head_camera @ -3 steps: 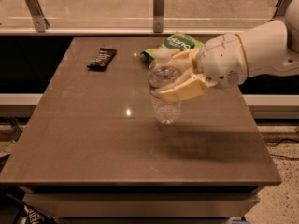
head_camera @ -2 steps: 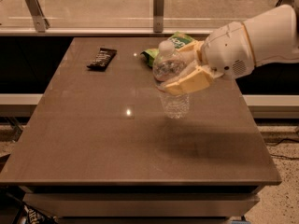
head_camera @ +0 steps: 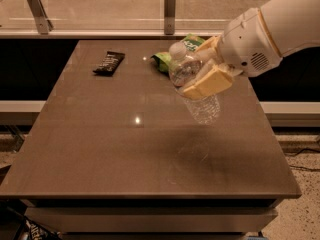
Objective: Knock water bottle over
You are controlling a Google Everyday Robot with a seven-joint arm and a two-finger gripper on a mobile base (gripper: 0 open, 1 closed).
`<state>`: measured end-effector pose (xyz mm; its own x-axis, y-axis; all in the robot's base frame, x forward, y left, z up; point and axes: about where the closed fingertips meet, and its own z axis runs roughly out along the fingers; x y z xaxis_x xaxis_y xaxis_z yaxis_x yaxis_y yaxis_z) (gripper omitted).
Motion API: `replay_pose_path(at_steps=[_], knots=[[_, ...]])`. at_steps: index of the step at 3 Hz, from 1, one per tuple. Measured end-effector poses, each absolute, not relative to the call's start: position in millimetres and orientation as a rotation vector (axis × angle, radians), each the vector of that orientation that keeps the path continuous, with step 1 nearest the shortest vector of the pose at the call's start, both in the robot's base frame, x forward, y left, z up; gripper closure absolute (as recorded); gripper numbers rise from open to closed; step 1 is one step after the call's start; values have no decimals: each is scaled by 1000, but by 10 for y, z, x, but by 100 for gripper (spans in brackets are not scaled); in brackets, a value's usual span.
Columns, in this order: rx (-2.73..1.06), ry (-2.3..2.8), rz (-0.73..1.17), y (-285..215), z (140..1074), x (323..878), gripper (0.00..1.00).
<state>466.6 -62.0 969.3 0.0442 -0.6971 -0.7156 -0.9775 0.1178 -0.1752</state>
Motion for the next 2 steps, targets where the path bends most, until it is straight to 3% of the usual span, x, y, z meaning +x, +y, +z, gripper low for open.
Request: replay_pose_path(at_steps=[2], knots=[[-1704,1880,297,-717,9610,4511,100]])
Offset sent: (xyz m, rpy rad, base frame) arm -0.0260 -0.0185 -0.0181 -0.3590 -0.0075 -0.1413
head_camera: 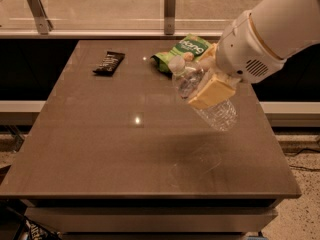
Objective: Knock water bottle over
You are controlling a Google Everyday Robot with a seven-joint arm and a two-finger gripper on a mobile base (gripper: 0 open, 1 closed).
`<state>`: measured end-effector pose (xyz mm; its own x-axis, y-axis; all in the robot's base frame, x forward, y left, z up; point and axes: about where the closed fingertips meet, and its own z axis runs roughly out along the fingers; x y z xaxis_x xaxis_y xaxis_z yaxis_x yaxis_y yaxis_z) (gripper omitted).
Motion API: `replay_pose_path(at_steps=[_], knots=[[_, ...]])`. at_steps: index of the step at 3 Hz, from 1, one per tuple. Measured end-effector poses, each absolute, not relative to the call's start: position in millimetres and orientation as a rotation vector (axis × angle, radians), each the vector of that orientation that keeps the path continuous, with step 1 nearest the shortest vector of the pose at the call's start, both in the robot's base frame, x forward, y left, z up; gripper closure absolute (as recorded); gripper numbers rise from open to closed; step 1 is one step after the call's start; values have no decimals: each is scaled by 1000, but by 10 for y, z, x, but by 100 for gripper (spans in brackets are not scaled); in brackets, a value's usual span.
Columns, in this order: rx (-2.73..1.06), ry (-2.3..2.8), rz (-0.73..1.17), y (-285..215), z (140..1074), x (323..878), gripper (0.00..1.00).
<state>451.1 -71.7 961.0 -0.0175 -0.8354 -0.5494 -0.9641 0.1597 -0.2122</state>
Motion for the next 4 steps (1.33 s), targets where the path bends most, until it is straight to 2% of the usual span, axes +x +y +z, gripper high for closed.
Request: replay_pose_path(at_steps=[2,4], knots=[[-1775,1983,144,-724,9455,4398,100],[-1838,2013,108,-650,9281,4495,100]])
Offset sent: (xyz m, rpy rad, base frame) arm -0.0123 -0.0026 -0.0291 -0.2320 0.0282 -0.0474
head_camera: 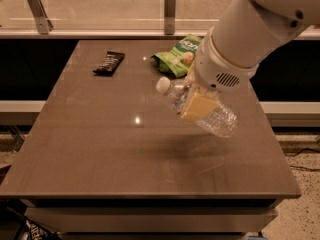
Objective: Knock water bottle over
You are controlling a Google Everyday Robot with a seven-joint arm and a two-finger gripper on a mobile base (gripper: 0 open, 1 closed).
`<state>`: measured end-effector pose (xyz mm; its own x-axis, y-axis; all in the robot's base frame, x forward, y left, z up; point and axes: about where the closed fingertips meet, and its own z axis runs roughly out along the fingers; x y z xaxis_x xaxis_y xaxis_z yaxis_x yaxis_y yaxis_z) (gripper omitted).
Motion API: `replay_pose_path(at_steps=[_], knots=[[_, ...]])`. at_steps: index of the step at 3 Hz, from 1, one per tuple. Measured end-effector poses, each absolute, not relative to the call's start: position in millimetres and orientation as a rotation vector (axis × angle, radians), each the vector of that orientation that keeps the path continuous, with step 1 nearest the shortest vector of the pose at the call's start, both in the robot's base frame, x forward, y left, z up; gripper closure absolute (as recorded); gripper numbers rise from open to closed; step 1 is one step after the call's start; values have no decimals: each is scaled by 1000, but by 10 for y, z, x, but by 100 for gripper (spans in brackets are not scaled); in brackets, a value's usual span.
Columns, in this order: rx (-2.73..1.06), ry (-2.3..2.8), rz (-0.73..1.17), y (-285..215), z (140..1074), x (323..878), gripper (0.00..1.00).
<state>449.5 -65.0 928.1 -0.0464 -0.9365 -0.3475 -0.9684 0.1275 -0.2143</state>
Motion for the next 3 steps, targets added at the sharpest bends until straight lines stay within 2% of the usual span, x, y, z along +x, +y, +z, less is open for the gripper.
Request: replay_pose_path(at_steps=[3], knots=[[-1950,2013,143,-448,8935,4727,100]])
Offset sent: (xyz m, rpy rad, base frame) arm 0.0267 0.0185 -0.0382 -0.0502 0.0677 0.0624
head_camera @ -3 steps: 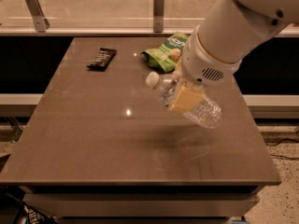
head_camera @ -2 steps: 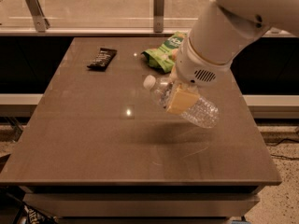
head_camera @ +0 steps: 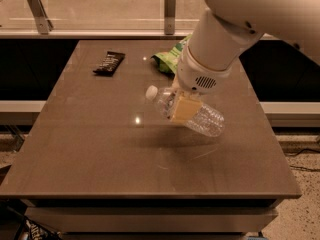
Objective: Knock water bottle over
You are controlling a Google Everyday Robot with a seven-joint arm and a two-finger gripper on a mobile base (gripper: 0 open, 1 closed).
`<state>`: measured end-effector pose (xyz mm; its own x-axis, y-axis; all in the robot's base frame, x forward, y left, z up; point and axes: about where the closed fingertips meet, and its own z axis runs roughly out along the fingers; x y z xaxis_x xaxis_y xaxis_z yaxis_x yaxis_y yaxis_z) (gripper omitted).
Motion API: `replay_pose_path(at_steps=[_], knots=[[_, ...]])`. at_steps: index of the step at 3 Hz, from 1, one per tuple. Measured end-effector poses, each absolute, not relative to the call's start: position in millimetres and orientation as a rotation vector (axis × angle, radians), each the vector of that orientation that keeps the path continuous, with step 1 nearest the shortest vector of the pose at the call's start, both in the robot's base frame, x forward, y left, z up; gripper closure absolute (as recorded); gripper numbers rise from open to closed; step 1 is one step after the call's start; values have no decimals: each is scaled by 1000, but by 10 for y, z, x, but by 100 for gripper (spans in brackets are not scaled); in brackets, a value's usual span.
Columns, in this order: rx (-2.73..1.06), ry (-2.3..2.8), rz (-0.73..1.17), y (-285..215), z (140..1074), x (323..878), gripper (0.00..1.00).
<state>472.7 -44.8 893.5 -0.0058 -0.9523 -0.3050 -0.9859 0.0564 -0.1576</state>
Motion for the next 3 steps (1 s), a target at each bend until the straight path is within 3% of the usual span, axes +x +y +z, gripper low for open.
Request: replay_pose_path(at_steps=[1,3], knots=[[-1986,2013,153,-378,8795,4796,100],[-2046,2080,-3,-393,8567,4885,100]])
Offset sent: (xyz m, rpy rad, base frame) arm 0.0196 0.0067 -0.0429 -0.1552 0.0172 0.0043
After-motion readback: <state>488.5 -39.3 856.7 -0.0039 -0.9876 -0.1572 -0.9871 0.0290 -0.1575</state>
